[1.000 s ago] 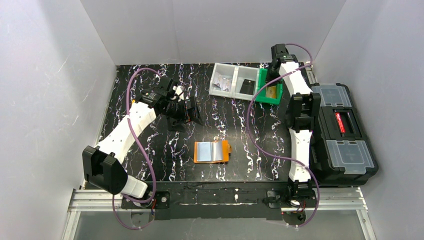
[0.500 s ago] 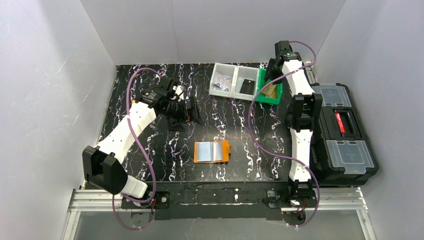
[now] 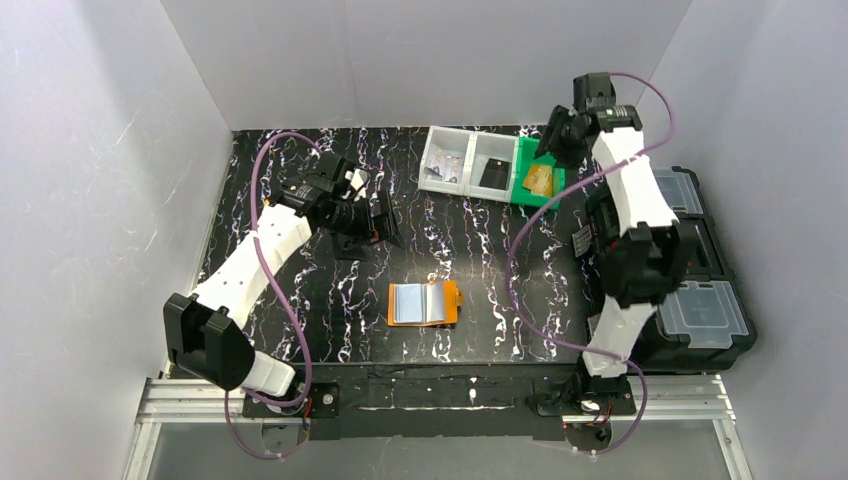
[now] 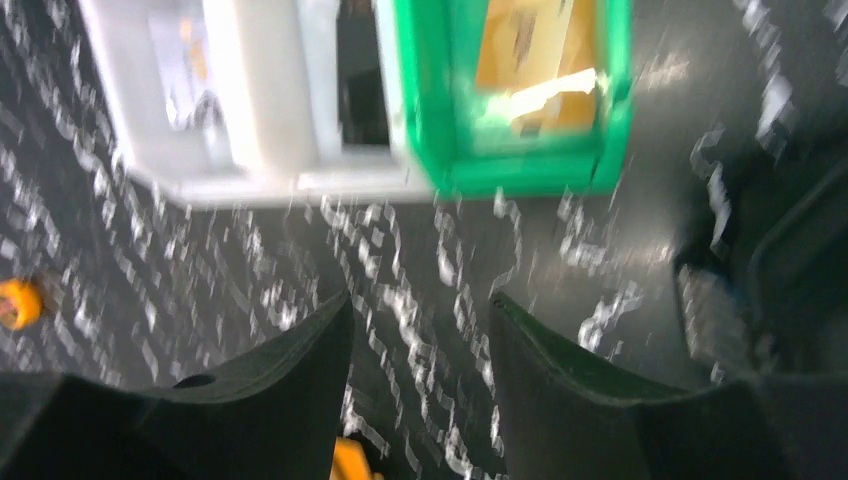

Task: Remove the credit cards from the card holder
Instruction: Remove the credit card from the card holder.

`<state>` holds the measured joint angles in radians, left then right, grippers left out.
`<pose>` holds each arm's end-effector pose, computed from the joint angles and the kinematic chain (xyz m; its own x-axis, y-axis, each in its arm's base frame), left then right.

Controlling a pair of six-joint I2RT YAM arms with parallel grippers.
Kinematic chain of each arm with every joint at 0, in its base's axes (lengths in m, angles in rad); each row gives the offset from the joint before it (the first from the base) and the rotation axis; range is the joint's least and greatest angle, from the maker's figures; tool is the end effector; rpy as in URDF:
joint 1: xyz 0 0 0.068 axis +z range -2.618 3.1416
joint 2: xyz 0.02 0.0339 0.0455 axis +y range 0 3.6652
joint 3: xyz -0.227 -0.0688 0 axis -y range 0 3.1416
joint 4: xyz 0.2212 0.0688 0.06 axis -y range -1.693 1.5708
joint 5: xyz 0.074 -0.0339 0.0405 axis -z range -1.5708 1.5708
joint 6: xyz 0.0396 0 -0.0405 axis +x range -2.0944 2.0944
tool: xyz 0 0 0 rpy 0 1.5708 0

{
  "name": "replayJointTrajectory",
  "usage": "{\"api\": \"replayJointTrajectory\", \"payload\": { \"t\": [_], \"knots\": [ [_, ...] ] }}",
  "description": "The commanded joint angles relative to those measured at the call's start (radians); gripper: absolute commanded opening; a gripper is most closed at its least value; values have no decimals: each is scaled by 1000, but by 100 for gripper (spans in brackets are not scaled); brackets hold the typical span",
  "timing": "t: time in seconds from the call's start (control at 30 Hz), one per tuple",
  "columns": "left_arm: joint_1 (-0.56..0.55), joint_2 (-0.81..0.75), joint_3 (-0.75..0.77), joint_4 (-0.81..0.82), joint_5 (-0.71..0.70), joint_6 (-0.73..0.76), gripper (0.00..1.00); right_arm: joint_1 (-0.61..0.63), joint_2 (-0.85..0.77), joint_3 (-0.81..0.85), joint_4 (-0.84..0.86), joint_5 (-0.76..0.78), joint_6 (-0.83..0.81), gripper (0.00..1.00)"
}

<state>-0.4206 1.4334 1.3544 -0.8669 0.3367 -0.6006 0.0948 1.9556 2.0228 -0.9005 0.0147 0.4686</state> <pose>0.2496 -0.1260 0.2904 -0.9283 -0.1691 -0.3312 0.0451 0.8328 -0.5517 0.3965 0.0371 0.3145 -0.6957 0.3875 -0.6049 0.2571 0.9206 0.2940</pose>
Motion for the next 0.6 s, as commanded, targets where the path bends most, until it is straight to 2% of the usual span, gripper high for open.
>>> {"api": "replayJointTrajectory", "payload": {
  "t": [0.0, 0.1, 0.3, 0.43, 0.57],
  "knots": [
    [5, -55, -56, -6, -37, 4, 98, 69, -249, -313, 117, -133, 91, 59],
    [6, -78, -108, 4, -55, -6, 98, 146, -401, -543, 188, -172, 131, 59],
    [12, -100, -191, 28, -100, -31, 98, 389, -586, -800, 263, -204, 229, 57],
    [14, -110, -238, 40, -130, -55, 98, 555, -590, -891, 338, -219, 323, 54],
    [22, -131, -270, 42, -161, -69, 98, 695, -499, -864, 351, -179, 347, 53]
  ]
}}
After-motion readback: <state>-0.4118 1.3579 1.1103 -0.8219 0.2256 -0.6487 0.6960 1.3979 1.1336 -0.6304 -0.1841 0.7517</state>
